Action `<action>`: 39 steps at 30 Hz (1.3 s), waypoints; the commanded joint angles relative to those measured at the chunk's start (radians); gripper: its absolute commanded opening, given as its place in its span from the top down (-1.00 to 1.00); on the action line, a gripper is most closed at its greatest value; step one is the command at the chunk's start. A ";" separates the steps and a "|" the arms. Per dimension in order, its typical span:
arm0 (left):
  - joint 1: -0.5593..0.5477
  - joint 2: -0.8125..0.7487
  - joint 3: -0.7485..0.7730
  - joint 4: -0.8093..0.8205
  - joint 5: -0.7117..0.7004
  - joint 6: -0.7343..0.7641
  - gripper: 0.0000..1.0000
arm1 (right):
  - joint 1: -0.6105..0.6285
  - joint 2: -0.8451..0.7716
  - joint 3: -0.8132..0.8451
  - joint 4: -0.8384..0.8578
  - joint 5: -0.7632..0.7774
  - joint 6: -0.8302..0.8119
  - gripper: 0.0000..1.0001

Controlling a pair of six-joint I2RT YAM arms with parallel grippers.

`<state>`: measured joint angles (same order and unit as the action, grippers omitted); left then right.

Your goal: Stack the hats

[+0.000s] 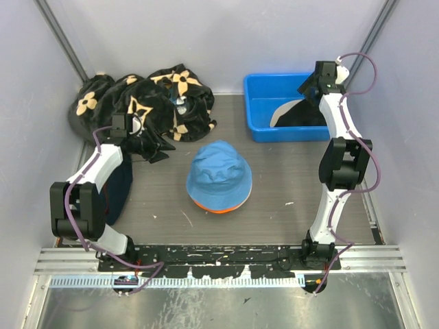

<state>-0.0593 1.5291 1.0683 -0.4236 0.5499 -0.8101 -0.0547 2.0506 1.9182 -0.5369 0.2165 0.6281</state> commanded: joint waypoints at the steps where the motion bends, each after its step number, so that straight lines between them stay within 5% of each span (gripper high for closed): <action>1: 0.005 -0.038 -0.030 0.022 0.023 0.000 -0.06 | -0.007 0.062 0.117 -0.092 0.109 -0.092 -0.61; 6: 0.005 -0.045 -0.044 0.017 0.025 0.000 -0.06 | -0.035 0.119 0.205 -0.166 0.140 -0.083 -0.81; 12: 0.006 -0.052 -0.048 0.009 0.016 0.006 -0.06 | -0.116 0.169 0.200 -0.140 -0.058 -0.016 -0.81; 22: 0.006 -0.037 -0.045 0.006 0.014 0.004 -0.05 | -0.165 0.202 0.205 -0.194 -0.123 -0.057 -0.81; 34: 0.005 -0.007 -0.027 0.011 0.017 0.000 -0.04 | -0.181 0.345 0.242 -0.256 -0.376 -0.104 -0.77; 37: 0.005 -0.005 -0.024 0.008 0.015 0.002 -0.04 | -0.180 0.372 0.255 -0.238 -0.393 -0.089 -0.59; 39: 0.006 -0.006 -0.021 0.004 0.013 0.004 -0.04 | -0.180 0.376 0.270 -0.233 -0.401 -0.080 0.01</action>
<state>-0.0593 1.5158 1.0275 -0.4217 0.5514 -0.8124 -0.2291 2.4214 2.1307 -0.7666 -0.1314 0.5285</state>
